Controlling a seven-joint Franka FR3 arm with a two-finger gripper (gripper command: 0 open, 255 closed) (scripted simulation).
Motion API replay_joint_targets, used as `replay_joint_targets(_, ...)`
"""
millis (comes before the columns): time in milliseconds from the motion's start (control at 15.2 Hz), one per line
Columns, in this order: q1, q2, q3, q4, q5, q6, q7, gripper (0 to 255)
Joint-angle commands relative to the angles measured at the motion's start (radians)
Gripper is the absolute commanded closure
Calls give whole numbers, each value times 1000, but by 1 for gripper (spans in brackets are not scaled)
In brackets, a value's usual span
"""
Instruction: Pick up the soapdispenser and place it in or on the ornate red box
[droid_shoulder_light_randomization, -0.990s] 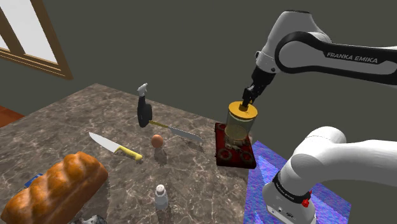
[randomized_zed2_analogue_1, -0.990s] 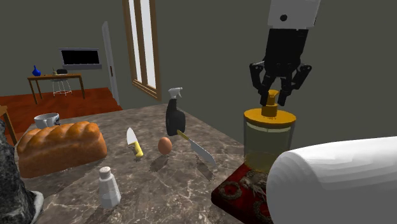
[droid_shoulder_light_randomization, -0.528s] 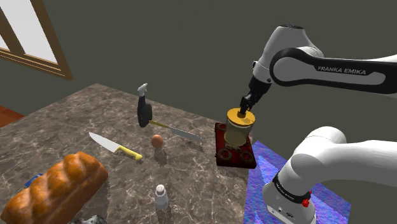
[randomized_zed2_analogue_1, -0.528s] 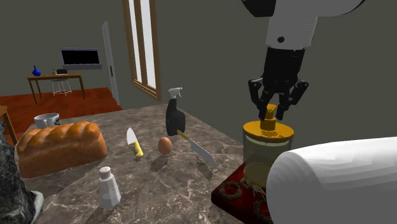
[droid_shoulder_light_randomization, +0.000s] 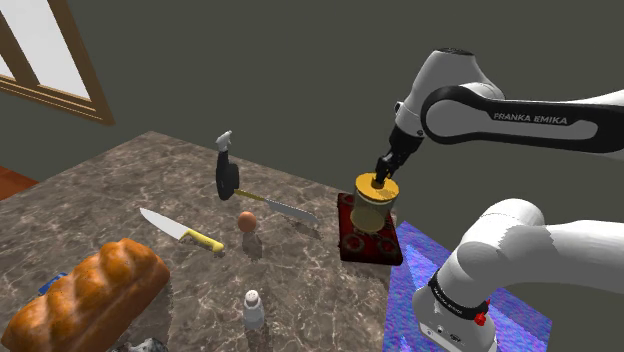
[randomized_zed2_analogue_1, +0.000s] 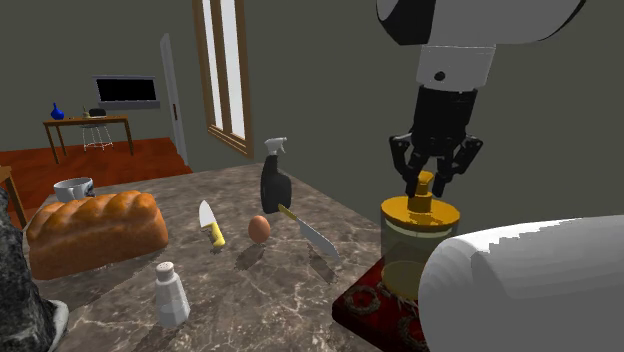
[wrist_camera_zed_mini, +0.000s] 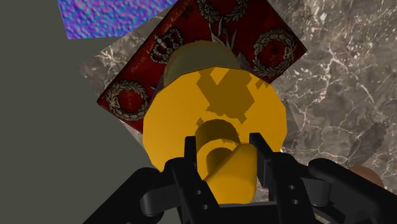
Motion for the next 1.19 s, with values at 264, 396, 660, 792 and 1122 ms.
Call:
replay_joint_targets(264, 1, 4, 0, -3, 0, 1, 0, 0)
replay_joint_targets(396, 1, 4, 0, -3, 0, 0, 0, 0)
replay_joint_targets(660, 0, -21, -1, 87, -1, -114, 1, 0)
replay_joint_targets(792, -1, -24, -2, 112, -2, -142, 1, 0)
replay_joint_targets(1122, -1, -24, -2, 112, -2, -142, 1, 0)
